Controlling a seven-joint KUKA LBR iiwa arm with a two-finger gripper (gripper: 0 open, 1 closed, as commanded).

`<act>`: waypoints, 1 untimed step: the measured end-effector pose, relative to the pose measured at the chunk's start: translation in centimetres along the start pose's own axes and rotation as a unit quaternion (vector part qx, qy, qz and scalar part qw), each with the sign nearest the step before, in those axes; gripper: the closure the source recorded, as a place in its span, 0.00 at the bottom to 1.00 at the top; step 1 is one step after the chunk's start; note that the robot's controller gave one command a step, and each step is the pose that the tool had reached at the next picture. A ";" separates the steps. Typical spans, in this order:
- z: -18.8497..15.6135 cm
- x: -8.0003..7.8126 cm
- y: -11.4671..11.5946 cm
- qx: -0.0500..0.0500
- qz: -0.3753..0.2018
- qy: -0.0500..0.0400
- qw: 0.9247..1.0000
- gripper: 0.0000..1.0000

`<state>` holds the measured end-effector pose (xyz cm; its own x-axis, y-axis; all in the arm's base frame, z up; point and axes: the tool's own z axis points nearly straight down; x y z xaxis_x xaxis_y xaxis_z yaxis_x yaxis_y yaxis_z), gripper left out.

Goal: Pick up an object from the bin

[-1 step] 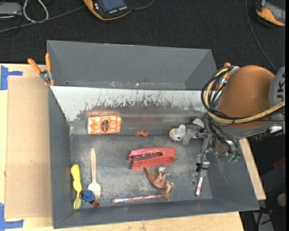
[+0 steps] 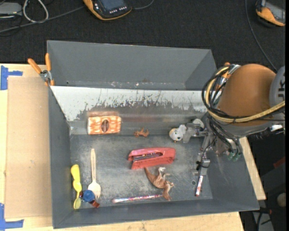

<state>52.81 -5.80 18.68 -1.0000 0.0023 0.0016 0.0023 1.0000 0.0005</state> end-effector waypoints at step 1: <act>6.8 -4.1 2.6 0.000 0.040 -0.002 0.999 0.00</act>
Offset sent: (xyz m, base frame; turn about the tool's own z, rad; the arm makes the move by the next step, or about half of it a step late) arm 0.0041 0.0919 -0.1168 0.1423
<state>56.88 -3.23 11.84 -0.9966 0.0822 -0.0029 0.0822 0.9966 0.0012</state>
